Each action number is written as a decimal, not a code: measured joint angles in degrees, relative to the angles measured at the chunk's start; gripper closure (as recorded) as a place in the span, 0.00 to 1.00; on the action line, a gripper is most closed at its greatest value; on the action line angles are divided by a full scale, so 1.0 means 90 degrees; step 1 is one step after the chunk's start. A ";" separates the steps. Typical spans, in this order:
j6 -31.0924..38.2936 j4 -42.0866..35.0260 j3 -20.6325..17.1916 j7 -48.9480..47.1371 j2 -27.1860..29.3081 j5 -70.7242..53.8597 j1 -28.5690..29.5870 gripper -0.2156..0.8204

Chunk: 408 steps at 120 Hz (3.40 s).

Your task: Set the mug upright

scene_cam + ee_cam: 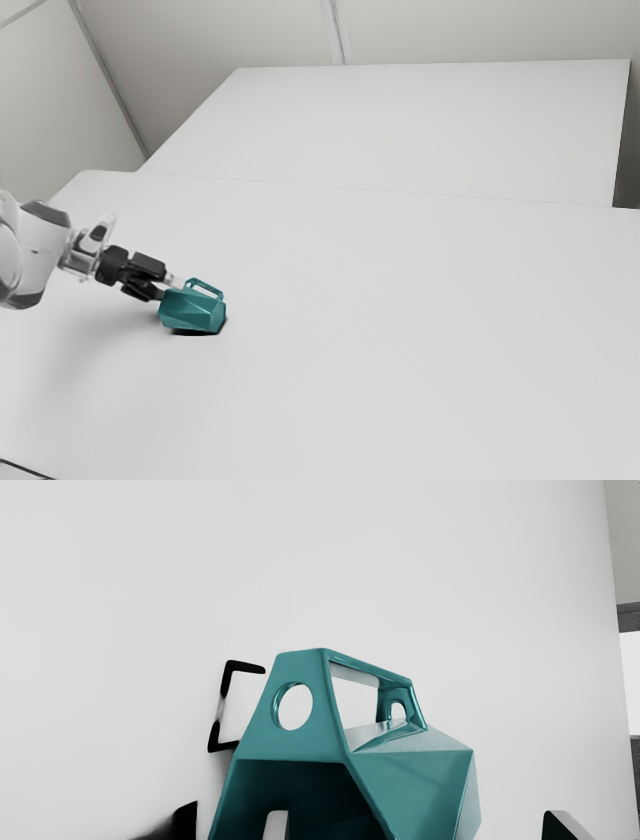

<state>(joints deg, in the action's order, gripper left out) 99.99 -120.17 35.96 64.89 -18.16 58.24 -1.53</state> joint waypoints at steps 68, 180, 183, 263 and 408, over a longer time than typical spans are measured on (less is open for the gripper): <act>0.0058 0.0001 -0.0135 0.0308 -0.0071 0.0266 0.0010 0.77; 0.0106 -0.0052 -0.0116 0.0410 0.0969 0.0425 -0.0513 0.95; 0.0135 -0.0051 -0.0120 0.0396 0.1013 0.0406 -0.0528 0.95; 0.1103 0.0699 -0.1164 -0.1228 0.1502 -0.2580 -0.0623 0.97; 0.2283 0.1010 -0.2683 -0.4204 0.1271 -0.6228 -0.0616 0.97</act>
<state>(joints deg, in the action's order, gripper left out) 120.54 -111.07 11.81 27.05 -6.72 2.19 -7.07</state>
